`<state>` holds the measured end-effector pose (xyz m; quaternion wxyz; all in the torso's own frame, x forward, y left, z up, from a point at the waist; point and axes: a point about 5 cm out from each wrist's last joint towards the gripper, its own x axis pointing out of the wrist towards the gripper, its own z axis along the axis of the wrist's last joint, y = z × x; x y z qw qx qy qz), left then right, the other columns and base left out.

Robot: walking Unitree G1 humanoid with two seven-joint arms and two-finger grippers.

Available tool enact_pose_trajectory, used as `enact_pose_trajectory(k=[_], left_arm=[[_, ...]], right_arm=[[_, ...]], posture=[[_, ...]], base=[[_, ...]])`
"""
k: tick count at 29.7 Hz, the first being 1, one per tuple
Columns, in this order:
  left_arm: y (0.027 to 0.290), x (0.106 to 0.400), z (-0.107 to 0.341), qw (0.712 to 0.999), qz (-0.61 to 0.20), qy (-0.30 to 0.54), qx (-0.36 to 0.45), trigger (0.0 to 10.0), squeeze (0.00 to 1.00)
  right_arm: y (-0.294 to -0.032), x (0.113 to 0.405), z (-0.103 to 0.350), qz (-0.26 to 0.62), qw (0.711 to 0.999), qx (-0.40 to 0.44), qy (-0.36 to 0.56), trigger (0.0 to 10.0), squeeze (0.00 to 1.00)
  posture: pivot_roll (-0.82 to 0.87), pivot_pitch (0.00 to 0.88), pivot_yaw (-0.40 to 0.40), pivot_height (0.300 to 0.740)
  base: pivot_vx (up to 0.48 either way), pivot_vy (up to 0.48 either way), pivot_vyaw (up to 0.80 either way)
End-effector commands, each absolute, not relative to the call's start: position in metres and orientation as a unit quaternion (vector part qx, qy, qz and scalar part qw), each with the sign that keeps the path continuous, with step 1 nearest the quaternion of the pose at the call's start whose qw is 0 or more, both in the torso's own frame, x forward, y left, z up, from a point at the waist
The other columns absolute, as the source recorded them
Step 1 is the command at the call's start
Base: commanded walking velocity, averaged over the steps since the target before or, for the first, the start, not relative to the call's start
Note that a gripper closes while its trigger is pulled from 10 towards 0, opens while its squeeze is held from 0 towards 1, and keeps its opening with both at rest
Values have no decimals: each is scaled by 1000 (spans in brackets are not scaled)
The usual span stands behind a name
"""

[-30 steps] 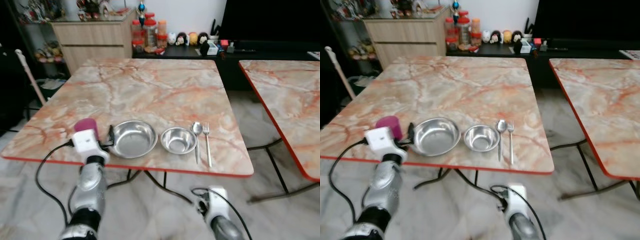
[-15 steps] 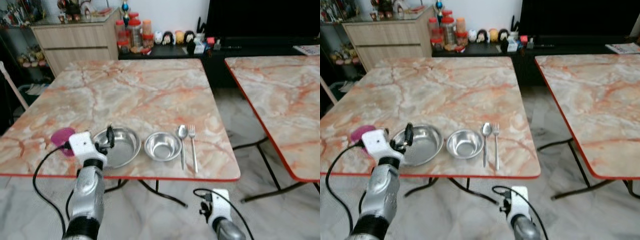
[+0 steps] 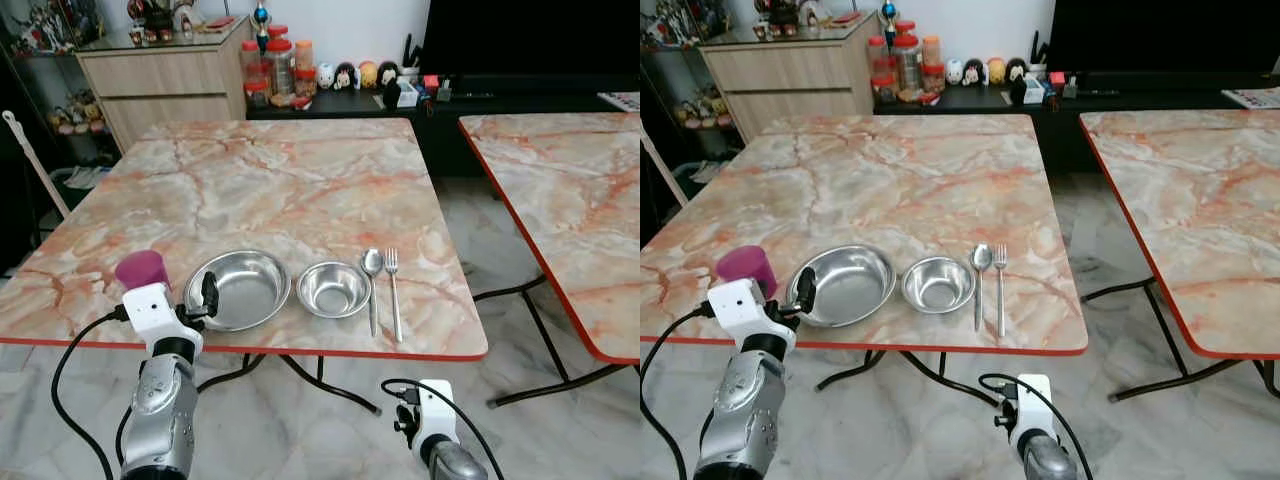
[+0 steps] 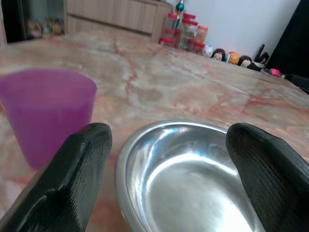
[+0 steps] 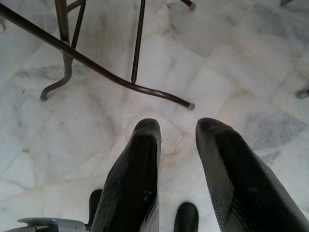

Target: Setting the table

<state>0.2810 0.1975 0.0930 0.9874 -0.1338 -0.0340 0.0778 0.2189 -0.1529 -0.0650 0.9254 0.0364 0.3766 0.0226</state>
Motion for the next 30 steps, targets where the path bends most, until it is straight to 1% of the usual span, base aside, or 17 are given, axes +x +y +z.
enact_pose_trajectory(k=[1,3,4,6,8,13,19,24,25,30], left_arm=[[199,279,93,982,96,-21,-160,10000,0],[200,279,92,973,112,-10,-201,10000,0],[200,279,92,973,112,-10,-201,10000,0],[200,279,89,959,124,5,-254,10000,0],[198,279,87,953,127,24,-273,10000,0],[198,278,89,953,123,25,-277,10000,0],[197,286,97,955,109,33,-275,10000,0],[198,292,94,965,90,79,-233,10000,0],[202,294,95,966,91,85,-228,10000,0],[210,300,102,967,95,88,-217,10000,0]], right_arm=[[-151,218,-66,29,924,34,379,10000,0],[-150,218,-66,30,924,34,379,10000,0],[-150,218,-66,30,924,34,379,10000,0],[-149,217,-66,32,924,33,381,10000,0],[-148,216,-67,34,923,33,382,10000,0],[-148,216,-67,34,923,33,382,10000,0],[-146,215,-67,37,922,33,383,10000,0],[-145,215,-68,40,922,35,384,10000,0],[-145,215,-68,40,922,36,384,10000,0],[-146,215,-68,38,922,37,385,10000,0]], posture=[[75,0,47,740],[76,0,51,740],[76,0,51,740],[76,0,54,740],[75,0,57,740],[75,0,57,740],[71,0,62,740],[74,0,62,740],[72,0,63,740],[70,0,63,740]], base=[[0,0,0],[0,0,0],[0,0,0],[0,0,0],[0,0,0],[0,0,0],[0,0,0],[0,0,0],[0,0,0],[0,0,0]])
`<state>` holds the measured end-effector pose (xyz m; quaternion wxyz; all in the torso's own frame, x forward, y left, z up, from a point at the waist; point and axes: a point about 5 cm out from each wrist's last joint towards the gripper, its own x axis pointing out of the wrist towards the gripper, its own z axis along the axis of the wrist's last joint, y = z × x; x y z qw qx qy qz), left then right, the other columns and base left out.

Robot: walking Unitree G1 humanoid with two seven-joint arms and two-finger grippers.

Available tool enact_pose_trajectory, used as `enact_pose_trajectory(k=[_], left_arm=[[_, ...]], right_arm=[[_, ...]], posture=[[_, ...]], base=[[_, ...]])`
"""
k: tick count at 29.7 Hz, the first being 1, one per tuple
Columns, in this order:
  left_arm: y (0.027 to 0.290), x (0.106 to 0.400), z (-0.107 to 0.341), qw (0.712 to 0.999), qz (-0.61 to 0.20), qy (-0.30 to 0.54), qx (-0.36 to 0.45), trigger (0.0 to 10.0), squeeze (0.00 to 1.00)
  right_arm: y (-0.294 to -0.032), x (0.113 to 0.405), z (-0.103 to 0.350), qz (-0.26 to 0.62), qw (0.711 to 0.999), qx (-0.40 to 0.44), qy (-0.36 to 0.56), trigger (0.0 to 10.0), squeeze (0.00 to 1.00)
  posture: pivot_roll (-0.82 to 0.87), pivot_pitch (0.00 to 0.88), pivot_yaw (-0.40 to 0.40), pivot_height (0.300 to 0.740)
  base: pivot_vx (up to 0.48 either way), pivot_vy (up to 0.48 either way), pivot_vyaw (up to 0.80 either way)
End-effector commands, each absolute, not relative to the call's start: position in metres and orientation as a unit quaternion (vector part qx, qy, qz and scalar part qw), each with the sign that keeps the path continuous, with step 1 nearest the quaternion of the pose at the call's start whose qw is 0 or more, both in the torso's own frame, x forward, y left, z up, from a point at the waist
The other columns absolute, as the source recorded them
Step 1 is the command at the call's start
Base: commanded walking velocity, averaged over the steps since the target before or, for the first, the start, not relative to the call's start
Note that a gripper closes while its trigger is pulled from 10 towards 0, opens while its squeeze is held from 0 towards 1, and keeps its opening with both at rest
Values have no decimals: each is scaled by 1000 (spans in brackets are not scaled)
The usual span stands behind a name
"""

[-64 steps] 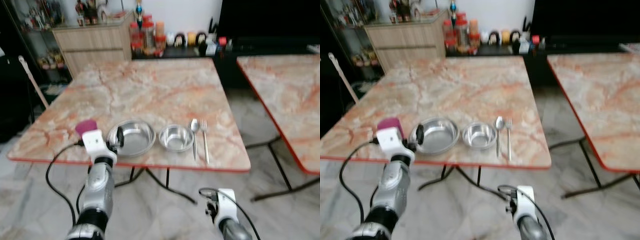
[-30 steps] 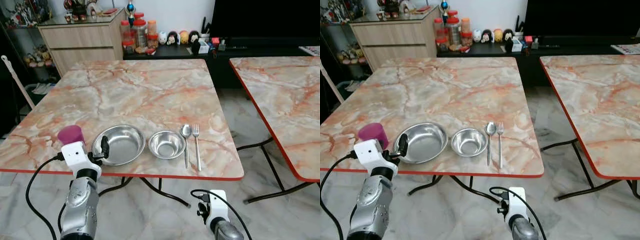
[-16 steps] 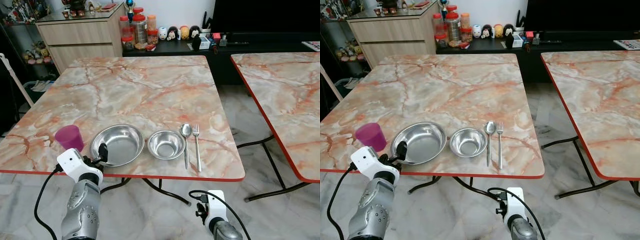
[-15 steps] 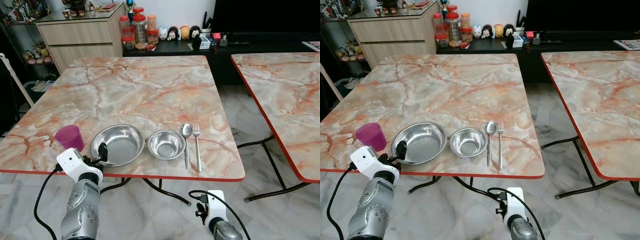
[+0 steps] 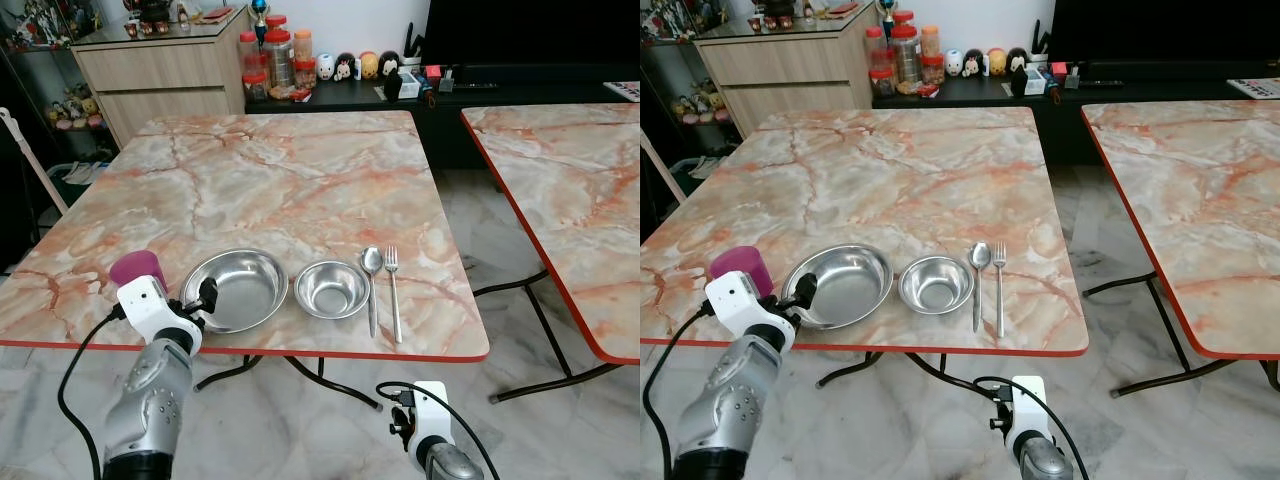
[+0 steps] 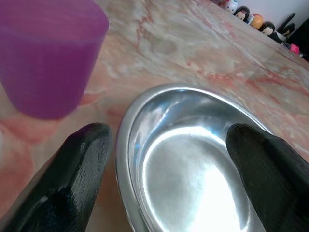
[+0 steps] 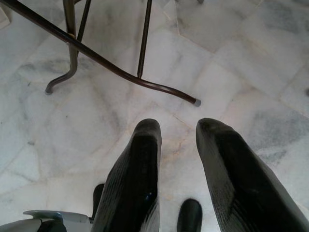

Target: Setting the table

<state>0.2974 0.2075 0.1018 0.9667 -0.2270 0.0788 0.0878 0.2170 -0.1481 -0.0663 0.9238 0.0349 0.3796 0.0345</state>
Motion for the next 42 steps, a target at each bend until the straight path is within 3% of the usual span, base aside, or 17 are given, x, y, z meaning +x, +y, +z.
enact_pose_trajectory(k=[1,9,32,34,35,36,42], left_arm=[[212,301,104,967,96,88,-217,10000,0],[219,299,99,961,115,119,-222,10000,0],[198,297,84,951,83,184,-234,9961,0],[198,297,84,951,84,184,-234,4471,0],[198,297,84,951,85,184,-233,3647,0],[198,297,85,951,85,184,-233,0,0],[200,298,86,951,90,182,-233,0,0]], right_arm=[[-146,214,-68,37,921,37,385,10000,0],[-148,213,-69,34,920,40,387,10000,0],[-148,215,-68,37,921,40,386,10000,0],[-148,215,-68,36,921,40,386,10000,0],[-148,215,-68,36,921,40,386,10000,0],[-148,214,-68,37,921,40,386,10000,0],[-147,215,-68,37,921,40,386,10000,0]], posture=[[70,0,63,740],[71,0,56,740],[68,0,50,740],[68,0,50,740],[69,0,50,740],[69,0,50,740],[73,0,49,740]], base=[[0,0,0],[0,0,0],[0,0,0],[0,0,0],[0,0,0],[0,0,0],[0,0,0]])
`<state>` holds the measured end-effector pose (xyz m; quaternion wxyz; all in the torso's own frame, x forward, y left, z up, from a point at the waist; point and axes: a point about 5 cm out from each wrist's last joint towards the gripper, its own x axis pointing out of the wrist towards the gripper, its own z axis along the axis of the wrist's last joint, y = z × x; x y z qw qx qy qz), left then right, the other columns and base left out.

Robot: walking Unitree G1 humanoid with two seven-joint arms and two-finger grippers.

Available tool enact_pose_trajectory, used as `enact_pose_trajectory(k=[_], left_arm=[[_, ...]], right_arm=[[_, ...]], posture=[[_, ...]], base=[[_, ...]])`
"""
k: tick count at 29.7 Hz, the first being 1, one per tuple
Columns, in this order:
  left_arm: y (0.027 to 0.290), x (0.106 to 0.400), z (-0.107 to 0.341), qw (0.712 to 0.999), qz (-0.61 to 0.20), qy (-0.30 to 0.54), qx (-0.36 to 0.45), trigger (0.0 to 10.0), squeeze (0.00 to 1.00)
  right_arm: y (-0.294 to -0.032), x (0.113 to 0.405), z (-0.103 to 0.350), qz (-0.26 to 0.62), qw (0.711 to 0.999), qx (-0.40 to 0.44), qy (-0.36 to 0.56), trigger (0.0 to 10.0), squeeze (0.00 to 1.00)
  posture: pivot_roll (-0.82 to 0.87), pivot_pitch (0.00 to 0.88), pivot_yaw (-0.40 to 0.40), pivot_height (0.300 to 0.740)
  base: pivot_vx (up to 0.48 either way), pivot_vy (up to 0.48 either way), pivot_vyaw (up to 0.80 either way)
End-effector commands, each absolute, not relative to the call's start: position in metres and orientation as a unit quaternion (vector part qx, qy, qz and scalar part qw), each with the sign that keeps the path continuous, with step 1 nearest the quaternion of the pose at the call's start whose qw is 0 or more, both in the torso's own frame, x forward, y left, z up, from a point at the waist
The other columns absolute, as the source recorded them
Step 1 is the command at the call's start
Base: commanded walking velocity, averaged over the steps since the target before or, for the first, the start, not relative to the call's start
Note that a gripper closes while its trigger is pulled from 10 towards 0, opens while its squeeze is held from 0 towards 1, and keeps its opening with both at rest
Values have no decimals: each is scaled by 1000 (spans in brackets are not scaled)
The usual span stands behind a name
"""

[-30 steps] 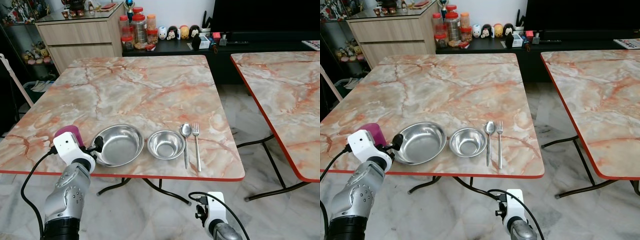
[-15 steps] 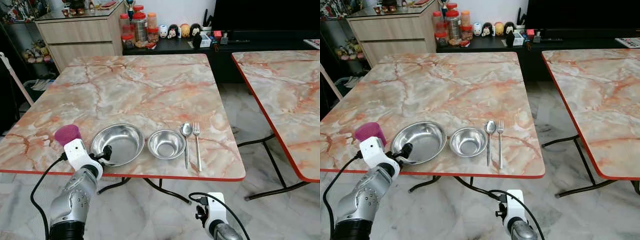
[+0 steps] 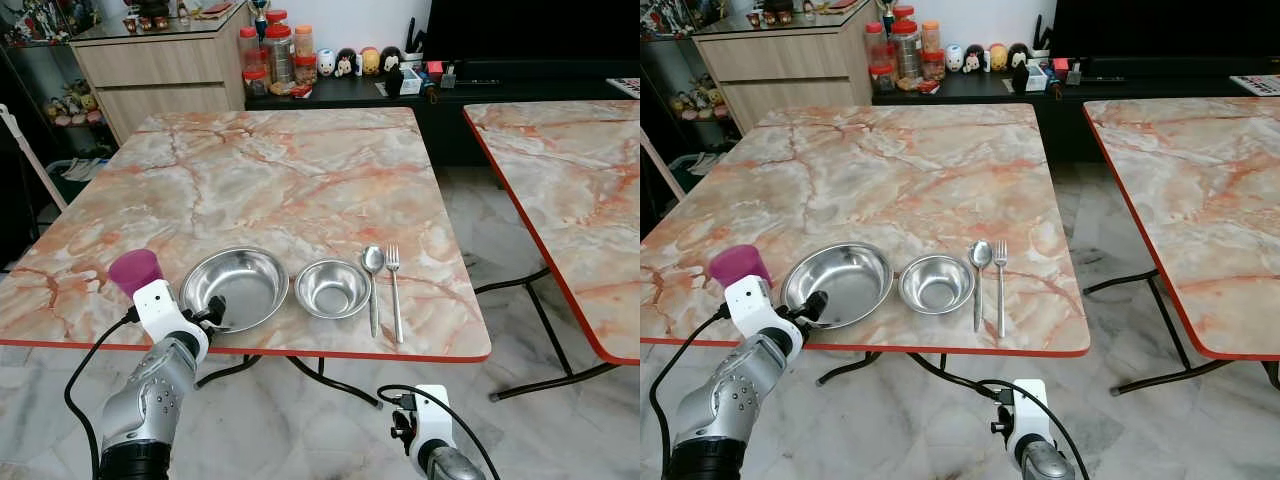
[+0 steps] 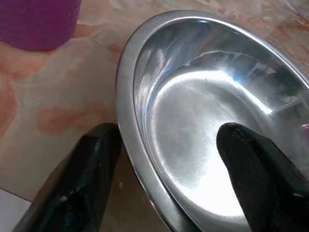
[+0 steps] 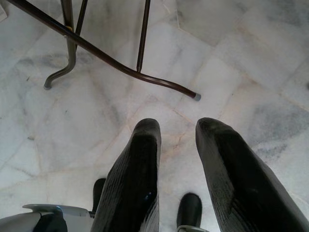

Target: Setting the table

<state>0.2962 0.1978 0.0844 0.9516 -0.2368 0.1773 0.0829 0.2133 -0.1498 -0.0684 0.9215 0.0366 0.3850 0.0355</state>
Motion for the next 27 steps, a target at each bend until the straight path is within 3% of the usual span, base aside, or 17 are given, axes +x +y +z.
enact_pose_trajectory(k=[1,27], left_arm=[[200,298,86,951,92,181,-232,0,0],[203,299,97,951,128,169,-225,0,0]], right_arm=[[-147,215,-68,38,921,39,387,10000,0],[-145,219,-66,44,922,35,384,10000,0]], posture=[[73,0,49,740],[82,0,45,740]], base=[[0,0,0],[0,0,0]])
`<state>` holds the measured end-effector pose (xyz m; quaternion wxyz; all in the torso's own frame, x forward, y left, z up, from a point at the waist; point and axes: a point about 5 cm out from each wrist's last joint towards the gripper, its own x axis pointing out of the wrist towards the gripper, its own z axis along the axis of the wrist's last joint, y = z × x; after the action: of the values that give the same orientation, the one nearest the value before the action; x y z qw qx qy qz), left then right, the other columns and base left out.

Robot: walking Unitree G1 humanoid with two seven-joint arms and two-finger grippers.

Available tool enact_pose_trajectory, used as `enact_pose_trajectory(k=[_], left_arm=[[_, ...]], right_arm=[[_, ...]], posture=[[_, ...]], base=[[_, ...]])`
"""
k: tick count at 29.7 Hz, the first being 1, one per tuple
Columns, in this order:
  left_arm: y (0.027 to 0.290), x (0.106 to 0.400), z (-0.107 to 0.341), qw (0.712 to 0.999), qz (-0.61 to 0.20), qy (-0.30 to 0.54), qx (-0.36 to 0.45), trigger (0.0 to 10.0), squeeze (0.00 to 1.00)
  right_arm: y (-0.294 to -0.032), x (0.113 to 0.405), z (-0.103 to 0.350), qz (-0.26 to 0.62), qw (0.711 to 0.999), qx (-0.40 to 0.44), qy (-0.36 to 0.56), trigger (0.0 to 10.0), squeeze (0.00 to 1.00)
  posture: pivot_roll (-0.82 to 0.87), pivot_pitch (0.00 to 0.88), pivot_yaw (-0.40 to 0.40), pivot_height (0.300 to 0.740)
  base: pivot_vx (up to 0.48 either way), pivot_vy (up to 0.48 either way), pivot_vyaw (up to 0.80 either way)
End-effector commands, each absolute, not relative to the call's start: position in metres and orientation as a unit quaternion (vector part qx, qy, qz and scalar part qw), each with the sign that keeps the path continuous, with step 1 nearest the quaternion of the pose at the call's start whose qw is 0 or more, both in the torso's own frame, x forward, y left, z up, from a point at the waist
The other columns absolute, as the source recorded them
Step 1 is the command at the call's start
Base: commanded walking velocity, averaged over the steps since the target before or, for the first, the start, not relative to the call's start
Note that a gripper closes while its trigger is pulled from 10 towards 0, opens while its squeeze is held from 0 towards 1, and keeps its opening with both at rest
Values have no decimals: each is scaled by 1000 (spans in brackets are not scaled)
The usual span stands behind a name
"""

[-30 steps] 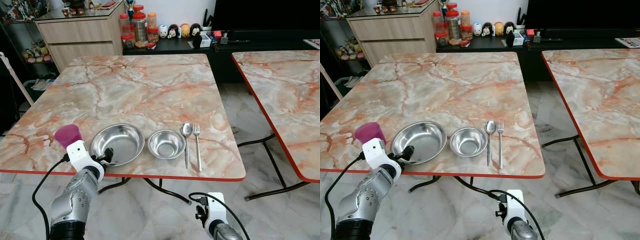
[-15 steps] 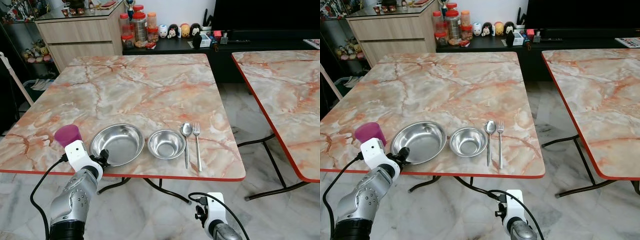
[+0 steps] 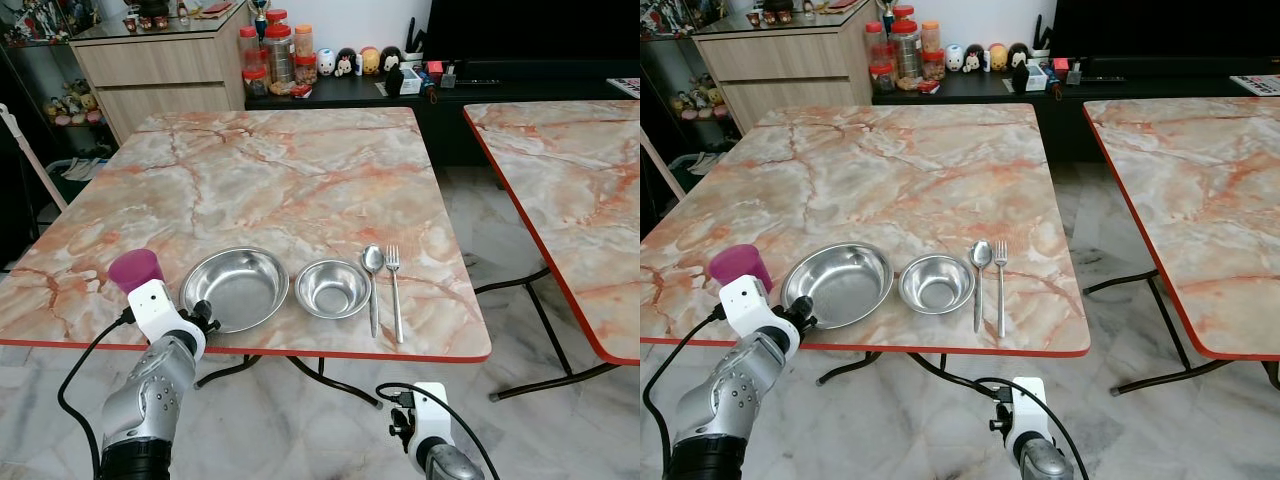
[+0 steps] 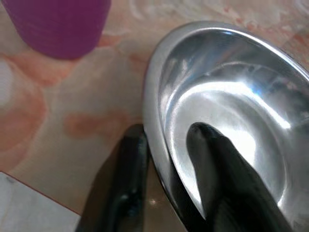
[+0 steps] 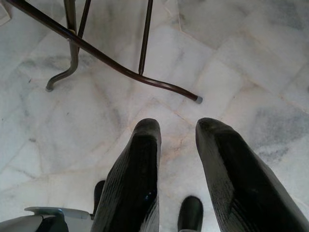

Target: Setting the table

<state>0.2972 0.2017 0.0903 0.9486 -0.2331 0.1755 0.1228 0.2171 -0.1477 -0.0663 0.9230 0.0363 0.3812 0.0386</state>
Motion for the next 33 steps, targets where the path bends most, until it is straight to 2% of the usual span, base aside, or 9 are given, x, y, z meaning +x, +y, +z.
enact_pose_trajectory(k=[1,19,24,27,28,30,31,33], left_arm=[[204,299,97,951,129,169,-223,0,0],[205,299,108,953,142,158,-215,0,0],[203,302,123,954,124,103,-253,0,0],[200,305,136,944,105,63,-306,0,0],[198,305,139,942,96,55,-316,941,0],[194,306,145,936,76,39,-341,8863,0],[192,306,147,933,65,32,-352,10000,0],[191,307,148,927,59,26,-371,10000,0]], right_arm=[[-144,219,-66,44,922,34,384,10000,0],[-139,219,-66,52,921,34,386,10000,0],[-139,220,-65,51,921,34,385,10000,0],[-140,220,-65,51,921,34,385,10000,0],[-140,220,-65,51,921,34,384,10000,0],[-140,221,-65,52,921,34,384,10000,0],[-140,221,-64,52,922,34,383,10000,0],[-140,222,-64,51,922,34,383,10000,0]], posture=[[83,0,46,740],[96,0,52,740],[101,0,47,740],[104,0,42,740],[104,0,42,740],[104,0,41,740],[105,0,40,740],[105,0,40,740]], base=[[0,0,0],[0,0,0],[0,0,0],[0,0,0],[0,0,0],[0,0,0],[0,0,0],[0,0,0]])
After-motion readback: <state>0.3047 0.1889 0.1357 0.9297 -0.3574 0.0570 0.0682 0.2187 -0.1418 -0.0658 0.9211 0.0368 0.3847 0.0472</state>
